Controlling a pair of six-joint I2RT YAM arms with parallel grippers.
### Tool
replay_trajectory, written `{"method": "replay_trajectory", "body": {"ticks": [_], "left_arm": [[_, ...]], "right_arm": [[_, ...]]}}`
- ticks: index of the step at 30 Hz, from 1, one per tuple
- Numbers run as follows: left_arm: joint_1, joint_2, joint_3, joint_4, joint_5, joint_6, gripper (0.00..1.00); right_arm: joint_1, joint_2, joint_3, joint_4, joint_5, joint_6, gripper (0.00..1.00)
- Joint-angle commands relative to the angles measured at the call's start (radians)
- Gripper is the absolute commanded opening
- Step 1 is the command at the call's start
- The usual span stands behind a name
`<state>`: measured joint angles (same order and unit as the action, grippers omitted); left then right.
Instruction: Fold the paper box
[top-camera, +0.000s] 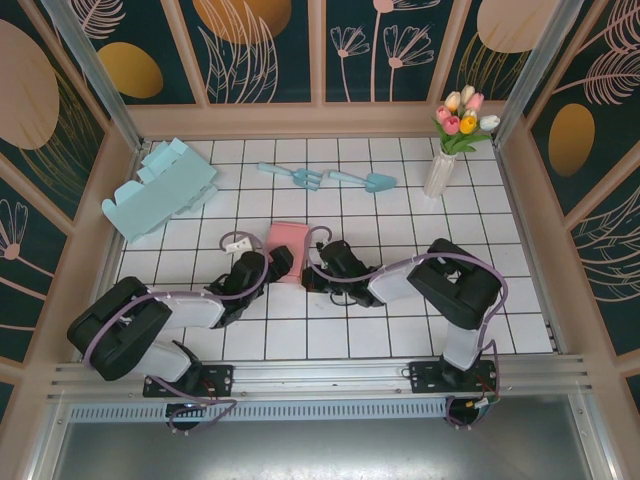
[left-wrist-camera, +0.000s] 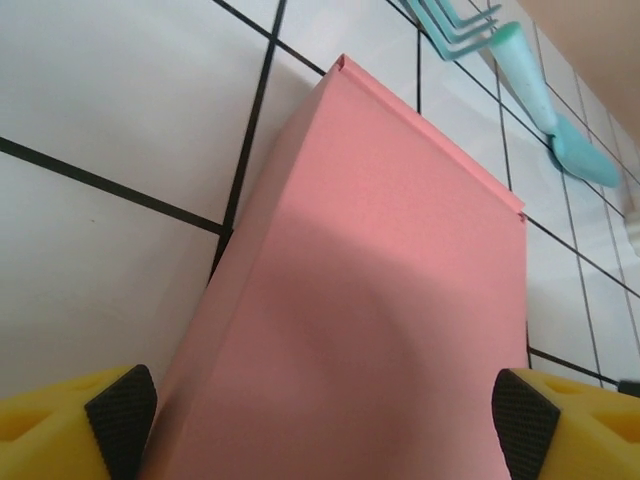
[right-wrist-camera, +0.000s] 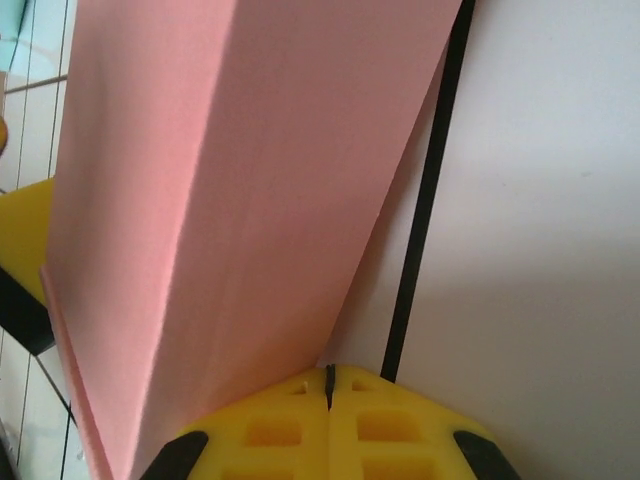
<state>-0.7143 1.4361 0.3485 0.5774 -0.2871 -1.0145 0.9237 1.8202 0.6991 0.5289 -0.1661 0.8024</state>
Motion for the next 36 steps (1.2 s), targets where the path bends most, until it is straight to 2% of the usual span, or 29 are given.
{"method": "replay_trajectory", "body": {"ticks": [1,5,11,14,16,18,20,21,26,30,36], "left_arm": [[-0.049,-0.038,0.098,-0.067,0.074,-0.01,0.91],[0.015,-0.102,0.156,-0.199,0.002,0.05,0.92],[0.062,-0.151,0.168,-0.282,-0.02,0.102,0.93],[0.063,-0.132,0.18,-0.296,-0.013,0.134,0.93],[0.064,-0.12,0.183,-0.292,0.03,0.135,0.92],[0.063,-0.137,0.15,-0.261,0.079,0.105,0.91],[0.061,-0.181,0.094,-0.23,0.083,0.062,0.9],[0.06,-0.213,0.06,-0.21,0.083,0.042,0.89],[0.029,-0.317,-0.056,-0.157,0.089,-0.029,0.89],[-0.012,-0.29,-0.083,-0.112,0.105,-0.06,0.88],[-0.025,-0.141,-0.054,-0.013,0.135,-0.075,0.88]], "right_arm": [[0.059,-0.028,-0.022,0.104,0.017,0.011,0.03],[0.043,-0.137,-0.089,0.035,0.107,-0.031,0.04],[0.022,-0.27,-0.097,-0.187,0.284,-0.158,0.05],[-0.037,-0.311,-0.102,-0.221,0.262,-0.195,0.05],[-0.079,-0.326,-0.091,-0.238,0.234,-0.238,0.06],[-0.103,-0.329,-0.054,-0.285,0.272,-0.306,0.06],[-0.127,-0.317,-0.021,-0.32,0.285,-0.354,0.06],[-0.145,-0.311,-0.006,-0.32,0.267,-0.385,0.06],[-0.215,-0.269,0.029,-0.229,0.159,-0.526,0.4],[-0.255,-0.16,0.148,-0.247,0.032,-0.62,0.5],[-0.269,0.002,0.288,-0.272,-0.078,-0.675,0.53]]}}
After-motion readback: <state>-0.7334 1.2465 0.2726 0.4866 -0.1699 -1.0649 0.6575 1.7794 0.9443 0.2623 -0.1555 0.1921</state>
